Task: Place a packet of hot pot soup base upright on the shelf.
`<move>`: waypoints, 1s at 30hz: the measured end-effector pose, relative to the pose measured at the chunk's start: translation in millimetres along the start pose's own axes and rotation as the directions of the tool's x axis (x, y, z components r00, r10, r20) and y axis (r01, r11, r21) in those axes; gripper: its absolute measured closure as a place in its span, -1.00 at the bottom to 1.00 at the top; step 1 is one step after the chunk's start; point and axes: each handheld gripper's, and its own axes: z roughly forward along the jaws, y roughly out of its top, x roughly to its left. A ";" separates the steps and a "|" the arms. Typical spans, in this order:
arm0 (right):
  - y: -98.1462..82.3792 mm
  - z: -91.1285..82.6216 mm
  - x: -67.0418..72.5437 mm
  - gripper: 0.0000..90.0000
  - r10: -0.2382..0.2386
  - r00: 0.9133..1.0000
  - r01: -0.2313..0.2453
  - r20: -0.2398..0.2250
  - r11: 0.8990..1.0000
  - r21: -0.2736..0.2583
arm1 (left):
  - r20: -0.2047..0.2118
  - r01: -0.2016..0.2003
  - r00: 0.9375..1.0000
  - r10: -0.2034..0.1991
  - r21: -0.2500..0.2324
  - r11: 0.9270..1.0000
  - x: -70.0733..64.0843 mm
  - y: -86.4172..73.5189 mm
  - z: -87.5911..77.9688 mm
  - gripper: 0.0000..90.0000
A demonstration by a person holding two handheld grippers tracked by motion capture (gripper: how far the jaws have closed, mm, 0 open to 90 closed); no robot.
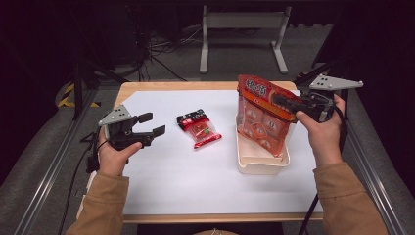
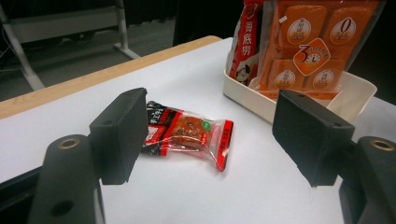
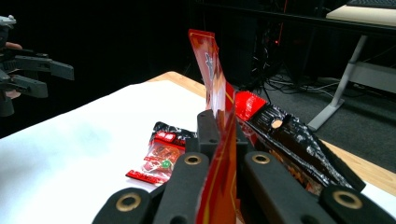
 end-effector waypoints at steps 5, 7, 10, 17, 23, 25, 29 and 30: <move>-6.6 -0.5 -0.9 1.00 0.006 1.000 -0.006 -0.003 1.000 -0.011 | 0.000 0.001 1.000 -0.001 0.024 1.000 0.9 -0.6 1.8 -0.43; -7.6 -1.0 -1.3 1.00 0.004 1.000 -0.004 -0.004 1.000 -0.013 | -0.002 0.000 1.000 0.000 0.035 0.999 0.0 -1.1 4.0 -0.44; -9.6 -1.5 -1.3 1.00 0.005 1.000 -0.005 -0.006 1.000 -0.013 | -0.006 -0.005 1.000 0.006 0.041 0.999 -0.2 -1.3 5.2 -0.45; -15.1 -2.0 -1.9 1.00 0.009 1.000 -0.010 -0.012 1.000 -0.019 | -0.031 -0.004 1.000 0.003 -0.014 1.000 1.5 -8.4 8.7 -0.41; -20.0 -0.7 -2.4 1.00 0.006 1.000 -0.007 -0.017 1.000 -0.011 | -0.034 -0.005 0.999 0.004 -0.020 1.000 0.8 -12.1 13.1 -0.47; -21.5 0.2 -2.1 1.00 0.009 1.000 -0.009 -0.017 1.000 -0.008 | -0.031 -0.015 0.999 0.015 -0.010 1.000 0.3 -12.5 15.5 -0.50; -27.4 5.0 -1.8 0.99 0.005 1.000 -0.005 -0.017 1.000 0.022 | -0.027 -0.025 0.999 0.025 -0.005 1.000 -1.5 -12.8 18.9 -0.55; -29.9 7.1 -1.6 0.99 0.004 1.000 -0.003 -0.017 0.999 0.035 | -0.029 -0.033 0.999 0.033 -0.004 0.999 -1.3 -12.8 19.7 -0.56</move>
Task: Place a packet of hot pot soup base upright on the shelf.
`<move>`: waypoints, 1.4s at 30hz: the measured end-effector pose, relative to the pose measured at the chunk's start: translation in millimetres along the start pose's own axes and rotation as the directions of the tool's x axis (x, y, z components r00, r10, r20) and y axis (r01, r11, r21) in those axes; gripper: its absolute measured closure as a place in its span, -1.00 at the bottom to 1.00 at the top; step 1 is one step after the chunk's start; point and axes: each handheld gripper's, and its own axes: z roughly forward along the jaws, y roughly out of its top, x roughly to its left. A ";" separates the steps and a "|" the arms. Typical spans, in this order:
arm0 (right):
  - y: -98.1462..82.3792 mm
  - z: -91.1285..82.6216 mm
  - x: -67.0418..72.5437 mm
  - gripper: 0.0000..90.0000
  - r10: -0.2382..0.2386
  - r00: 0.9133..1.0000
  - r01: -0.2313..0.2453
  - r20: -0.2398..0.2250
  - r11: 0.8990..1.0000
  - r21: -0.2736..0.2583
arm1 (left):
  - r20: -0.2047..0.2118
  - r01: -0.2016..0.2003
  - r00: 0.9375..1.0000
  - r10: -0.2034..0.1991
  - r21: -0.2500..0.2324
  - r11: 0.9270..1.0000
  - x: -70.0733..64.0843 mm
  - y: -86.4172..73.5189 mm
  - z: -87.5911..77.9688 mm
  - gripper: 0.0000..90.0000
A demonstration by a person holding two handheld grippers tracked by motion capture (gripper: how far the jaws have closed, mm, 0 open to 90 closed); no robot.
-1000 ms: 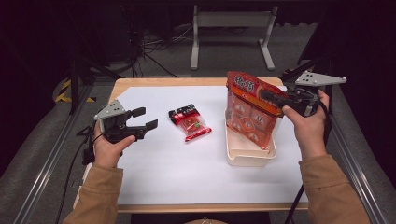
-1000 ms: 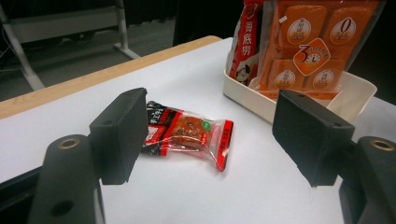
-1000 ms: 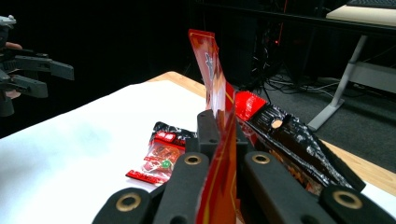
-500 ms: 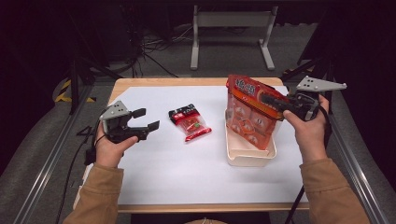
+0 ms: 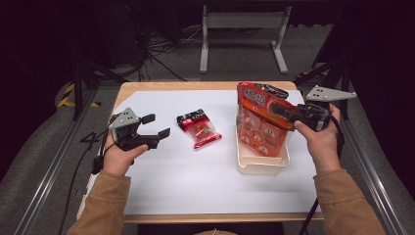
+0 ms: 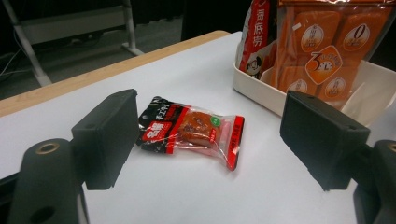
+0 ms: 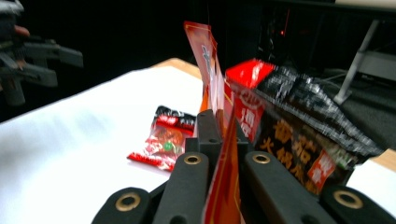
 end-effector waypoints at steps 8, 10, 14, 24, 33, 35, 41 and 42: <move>-10.8 0.5 -1.5 1.00 0.019 1.000 -0.019 -0.001 1.000 0.001 | 0.002 0.034 0.999 -0.034 0.022 0.999 0.9 -1.0 8.6 -0.68; -12.8 -0.9 -2.1 1.00 0.022 1.000 -0.022 0.007 1.000 0.006 | 0.008 0.042 0.999 -0.042 0.027 0.999 1.9 -1.5 10.6 -0.68; -18.0 -4.6 -3.2 0.99 0.033 0.999 -0.033 0.015 0.999 0.005 | 0.023 0.036 0.999 -0.037 0.027 0.999 1.4 -2.2 15.4 -0.63; -20.2 -13.8 -2.4 0.80 0.054 0.998 -0.053 0.039 0.998 -0.015 | 0.034 0.050 0.998 -0.052 0.045 0.998 -0.3 -3.7 28.6 -0.65; -20.0 -25.3 -1.0 0.41 0.054 0.997 -0.052 0.055 0.997 -0.053 | 0.049 0.057 0.997 -0.062 0.095 0.994 -2.6 -5.5 35.8 -0.62; -21.0 -30.7 -1.3 0.33 0.059 0.997 -0.055 0.058 0.996 -0.066 | 0.053 0.049 0.997 -0.055 0.103 0.993 -2.7 -5.8 36.7 -0.61; -24.9 -52.5 -0.9 0.19 0.053 0.995 -0.044 0.088 0.994 -0.102 | 0.055 0.049 0.997 -0.056 0.122 0.991 -4.8 -9.0 40.7 -0.61; -26.0 -55.7 -0.6 0.17 0.053 0.995 -0.043 0.089 0.993 -0.106 | 0.056 0.052 0.997 -0.059 0.123 0.991 -5.4 -9.5 41.3 -0.60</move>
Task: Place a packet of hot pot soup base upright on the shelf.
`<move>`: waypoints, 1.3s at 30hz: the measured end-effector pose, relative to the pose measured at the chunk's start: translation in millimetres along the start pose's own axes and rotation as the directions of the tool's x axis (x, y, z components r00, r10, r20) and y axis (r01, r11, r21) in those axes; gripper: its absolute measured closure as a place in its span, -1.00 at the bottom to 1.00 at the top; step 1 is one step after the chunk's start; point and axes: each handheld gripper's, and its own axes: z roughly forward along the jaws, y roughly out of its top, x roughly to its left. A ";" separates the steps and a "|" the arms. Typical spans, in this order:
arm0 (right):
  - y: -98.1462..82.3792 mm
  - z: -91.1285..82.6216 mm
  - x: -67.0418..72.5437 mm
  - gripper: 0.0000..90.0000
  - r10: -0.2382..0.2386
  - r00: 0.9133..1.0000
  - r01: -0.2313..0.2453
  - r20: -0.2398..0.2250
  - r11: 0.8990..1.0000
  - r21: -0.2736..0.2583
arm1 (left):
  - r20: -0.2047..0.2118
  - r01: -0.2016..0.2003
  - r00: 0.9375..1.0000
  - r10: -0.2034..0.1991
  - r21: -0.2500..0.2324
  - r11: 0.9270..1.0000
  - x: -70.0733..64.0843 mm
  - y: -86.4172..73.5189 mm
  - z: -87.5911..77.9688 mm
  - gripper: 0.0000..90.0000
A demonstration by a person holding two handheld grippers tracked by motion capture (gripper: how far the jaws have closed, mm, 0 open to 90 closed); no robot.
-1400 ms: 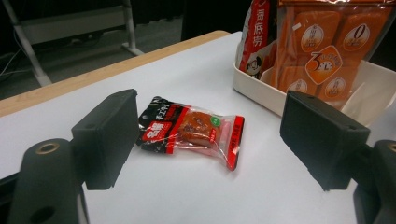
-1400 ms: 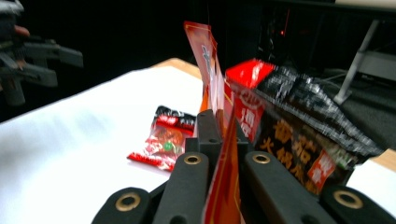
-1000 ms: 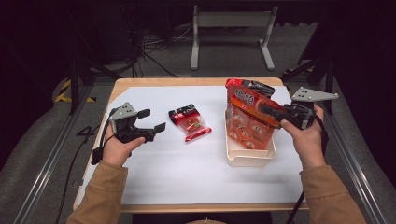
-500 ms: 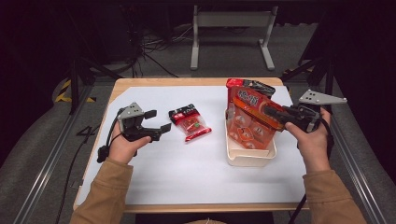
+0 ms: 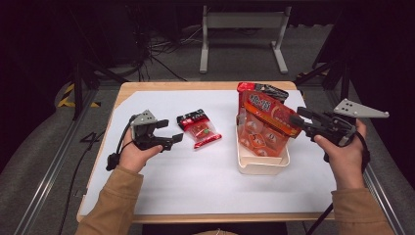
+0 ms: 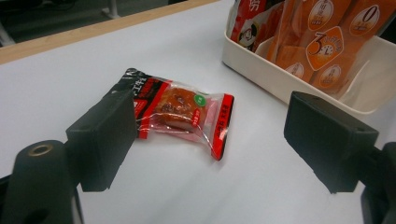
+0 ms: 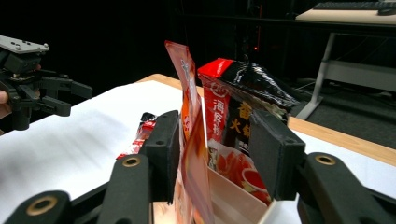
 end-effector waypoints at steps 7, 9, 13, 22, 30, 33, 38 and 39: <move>-11.9 -18.6 -0.2 -0.04 -0.017 0.999 0.016 0.030 1.000 0.024 | -0.002 -0.012 1.000 0.012 0.006 1.000 -3.5 -2.1 4.1 -0.62; -13.9 -20.2 0.0 -0.06 -0.024 0.999 0.023 0.035 0.999 0.029 | -0.002 -0.008 1.000 0.008 0.004 1.000 -5.1 -2.8 6.3 -0.62; -26.5 -26.5 -1.4 -0.10 -0.018 0.999 0.015 0.050 0.999 0.049 | 0.003 -0.005 1.000 0.005 0.024 1.000 -7.7 -4.7 12.7 -0.59; -45.6 -25.0 -3.6 -0.14 0.000 0.998 -0.005 0.070 0.998 0.070 | 0.004 -0.003 1.000 0.003 0.049 0.999 -14.9 -7.9 29.1 -0.45; -59.5 -19.9 -4.1 -0.15 0.010 0.996 -0.018 0.091 0.996 0.083 | -0.004 0.016 1.000 -0.016 0.059 0.998 -16.1 -13.7 43.8 -0.38; -64.3 -16.8 -4.0 -0.16 0.017 0.996 -0.025 0.090 0.996 0.089 | -0.004 0.024 1.000 -0.024 0.064 0.998 -16.2 -16.0 48.6 -0.37; -69.4 -13.5 -4.5 -0.16 0.017 0.996 -0.026 0.091 0.995 0.098 | -0.011 0.029 1.000 -0.029 0.083 0.996 -16.3 -19.7 57.6 -0.36; -70.1 -13.1 -4.8 -0.17 0.015 0.996 -0.024 0.093 0.995 0.101 | -0.011 0.025 1.000 -0.025 0.084 0.996 -16.2 -19.9 59.2 -0.36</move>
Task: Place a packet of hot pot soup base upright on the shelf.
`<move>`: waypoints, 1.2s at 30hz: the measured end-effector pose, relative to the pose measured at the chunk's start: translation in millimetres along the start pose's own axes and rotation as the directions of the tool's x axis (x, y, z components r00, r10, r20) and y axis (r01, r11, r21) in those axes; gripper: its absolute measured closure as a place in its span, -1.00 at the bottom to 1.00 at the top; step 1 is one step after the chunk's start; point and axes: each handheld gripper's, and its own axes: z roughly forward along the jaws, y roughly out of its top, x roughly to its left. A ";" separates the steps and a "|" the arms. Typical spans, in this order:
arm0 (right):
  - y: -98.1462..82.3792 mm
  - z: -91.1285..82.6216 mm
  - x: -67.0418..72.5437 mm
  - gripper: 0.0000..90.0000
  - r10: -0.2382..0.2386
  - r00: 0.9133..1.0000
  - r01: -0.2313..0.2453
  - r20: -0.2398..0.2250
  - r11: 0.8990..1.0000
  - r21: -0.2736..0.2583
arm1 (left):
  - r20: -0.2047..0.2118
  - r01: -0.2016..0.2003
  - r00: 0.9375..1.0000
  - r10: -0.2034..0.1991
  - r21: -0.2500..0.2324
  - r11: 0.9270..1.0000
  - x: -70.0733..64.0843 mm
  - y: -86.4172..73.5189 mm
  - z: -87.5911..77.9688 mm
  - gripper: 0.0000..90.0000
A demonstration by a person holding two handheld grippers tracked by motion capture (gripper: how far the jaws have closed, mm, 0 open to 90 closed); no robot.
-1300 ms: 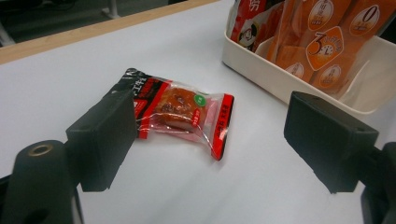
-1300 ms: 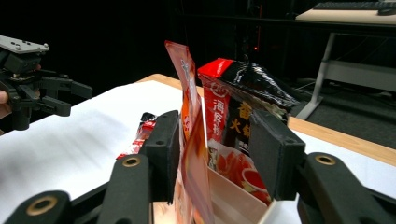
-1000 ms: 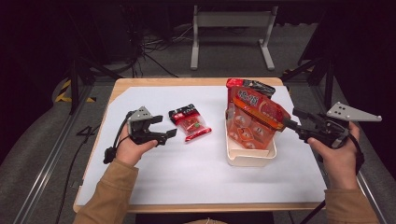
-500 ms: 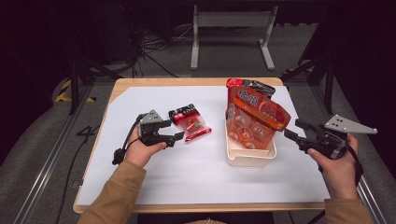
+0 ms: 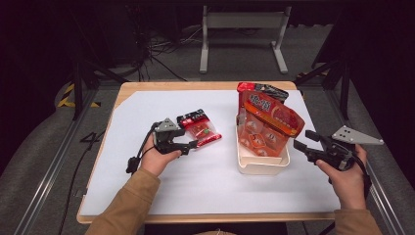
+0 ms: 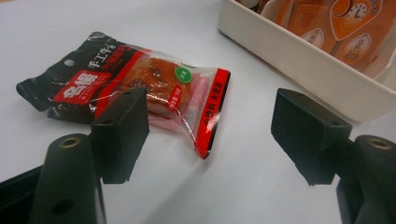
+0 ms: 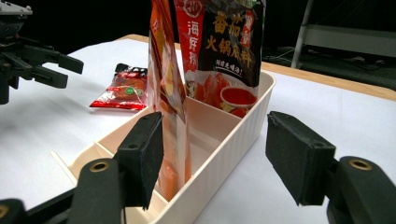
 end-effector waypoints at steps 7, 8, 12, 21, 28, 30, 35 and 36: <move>-5.7 3.6 -3.5 -0.18 0.000 1.000 -0.001 0.005 1.000 0.013 | -0.012 0.014 1.000 -0.014 0.027 1.000 1.1 -2.5 17.3 -0.34; -6.0 3.8 -3.5 -0.18 0.003 1.000 -0.003 0.005 1.000 0.016 | -0.014 0.016 1.000 -0.016 0.032 0.999 1.6 -2.9 19.2 -0.34; -6.8 4.2 -4.3 -0.19 0.001 1.000 -0.001 0.005 1.000 0.013 | -0.027 0.028 0.999 -0.026 0.064 0.998 2.7 -5.6 28.8 -0.36; -6.9 3.8 -4.1 -0.20 0.001 1.000 -0.001 -0.004 1.000 0.004 | -0.048 0.059 0.997 -0.052 0.141 0.988 2.4 -8.9 42.2 -0.46; -6.9 4.6 -2.8 -0.20 -0.004 1.000 0.004 -0.006 1.000 0.009 | -0.077 0.041 0.997 -0.028 0.176 0.984 0.0 -9.2 50.1 -0.23; -7.0 4.6 -2.8 -0.20 -0.004 1.000 0.004 -0.006 1.000 0.009 | -0.085 0.039 0.996 -0.025 0.177 0.983 -0.5 -8.5 50.7 -0.20; -6.9 4.0 -1.3 -0.20 -0.009 1.000 0.009 -0.021 1.000 0.000 | -0.110 0.040 0.994 -0.019 0.188 0.981 -1.4 -6.2 52.3 -0.01; -6.7 4.0 -0.9 -0.20 -0.010 1.000 0.010 -0.020 1.000 0.000 | -0.121 0.032 0.993 -0.008 0.195 0.980 -1.7 -5.7 52.3 0.01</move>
